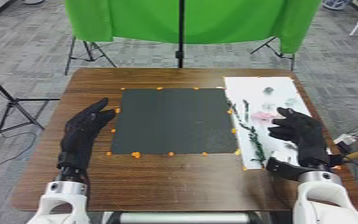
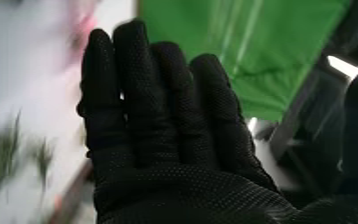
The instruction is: Arrange flowers
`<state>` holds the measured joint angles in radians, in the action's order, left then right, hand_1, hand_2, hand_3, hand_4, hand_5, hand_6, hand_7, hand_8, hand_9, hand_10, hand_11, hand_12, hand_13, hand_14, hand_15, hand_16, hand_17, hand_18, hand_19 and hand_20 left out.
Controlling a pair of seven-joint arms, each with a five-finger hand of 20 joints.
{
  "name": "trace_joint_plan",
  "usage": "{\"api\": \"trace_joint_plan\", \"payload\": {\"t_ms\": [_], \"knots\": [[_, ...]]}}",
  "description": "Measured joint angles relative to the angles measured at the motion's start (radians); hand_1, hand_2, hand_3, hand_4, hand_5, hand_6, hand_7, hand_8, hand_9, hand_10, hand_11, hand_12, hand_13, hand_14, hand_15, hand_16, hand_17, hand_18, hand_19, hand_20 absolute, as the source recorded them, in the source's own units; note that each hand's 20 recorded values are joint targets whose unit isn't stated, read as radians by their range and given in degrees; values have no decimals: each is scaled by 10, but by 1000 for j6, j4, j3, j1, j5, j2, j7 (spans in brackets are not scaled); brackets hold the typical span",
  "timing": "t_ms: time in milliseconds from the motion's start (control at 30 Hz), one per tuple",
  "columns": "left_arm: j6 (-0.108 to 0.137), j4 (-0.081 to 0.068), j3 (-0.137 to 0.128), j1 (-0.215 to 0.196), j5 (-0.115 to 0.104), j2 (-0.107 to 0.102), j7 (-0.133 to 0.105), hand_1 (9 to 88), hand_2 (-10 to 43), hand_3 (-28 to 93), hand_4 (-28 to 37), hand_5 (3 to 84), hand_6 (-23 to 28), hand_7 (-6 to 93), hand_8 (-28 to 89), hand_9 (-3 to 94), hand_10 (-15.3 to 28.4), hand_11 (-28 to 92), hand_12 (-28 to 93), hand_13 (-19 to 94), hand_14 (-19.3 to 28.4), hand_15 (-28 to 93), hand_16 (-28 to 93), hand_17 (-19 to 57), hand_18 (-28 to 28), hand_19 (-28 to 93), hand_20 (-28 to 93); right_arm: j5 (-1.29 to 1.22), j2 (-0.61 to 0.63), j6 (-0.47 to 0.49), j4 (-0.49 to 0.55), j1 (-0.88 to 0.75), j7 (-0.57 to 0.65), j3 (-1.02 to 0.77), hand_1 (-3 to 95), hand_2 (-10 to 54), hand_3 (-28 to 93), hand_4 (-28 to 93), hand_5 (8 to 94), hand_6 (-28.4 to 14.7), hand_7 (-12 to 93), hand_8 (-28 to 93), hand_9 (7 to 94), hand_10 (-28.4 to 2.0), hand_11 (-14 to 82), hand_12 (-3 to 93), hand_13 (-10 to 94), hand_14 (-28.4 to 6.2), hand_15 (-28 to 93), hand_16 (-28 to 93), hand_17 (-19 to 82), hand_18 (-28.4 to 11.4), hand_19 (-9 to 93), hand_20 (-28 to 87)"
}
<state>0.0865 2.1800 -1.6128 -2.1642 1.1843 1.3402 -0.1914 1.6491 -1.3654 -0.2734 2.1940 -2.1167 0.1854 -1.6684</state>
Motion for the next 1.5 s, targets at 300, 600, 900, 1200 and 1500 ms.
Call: {"api": "trace_joint_plan", "payload": {"t_ms": [300,600,900,1200,1500], "knots": [[1,2,-4,-2,-1,-4,11,286,-69,626,-194,458,29,116,-71,488,133,182,133,380,161,122,43,93,137,160,293,431,166,304,5,0,140,38,320,-95,447,-283,663,-55,129,-55,728,-175,192,206,774,-107,403,229,517,-142,751,408],[-3,3,-7,1,5,-7,20,286,-71,625,-192,457,29,117,-70,486,132,183,133,379,160,122,43,91,137,161,293,889,300,316,-47,49,210,116,306,-95,517,-282,666,-57,135,-48,729,-175,201,215,776,-104,437,236,535,-131,784,384],[-9,6,-7,0,6,-8,32,288,-71,622,-190,454,29,115,-69,483,133,183,132,377,160,121,43,87,137,161,292,956,319,304,-110,84,219,157,310,-95,580,-267,687,-63,161,-38,742,-177,228,224,800,-89,456,234,574,-111,809,357],[-11,9,-10,-4,7,-8,45,287,-72,620,-188,451,29,111,-66,478,135,181,133,371,161,117,44,79,137,158,287,973,332,328,-151,129,240,236,385,-95,591,-153,699,-64,225,-21,748,-177,306,258,824,-69,513,249,618,-80,840,343],[-21,12,-12,-7,8,-7,58,288,-70,616,-188,446,29,107,-65,474,133,178,133,367,161,115,46,66,139,151,279,1010,348,317,-164,167,253,304,878,-95,-276,582,766,-24,269,296,878,-110,228,489,930,-22,508,292,717,-45,859,389]]}}
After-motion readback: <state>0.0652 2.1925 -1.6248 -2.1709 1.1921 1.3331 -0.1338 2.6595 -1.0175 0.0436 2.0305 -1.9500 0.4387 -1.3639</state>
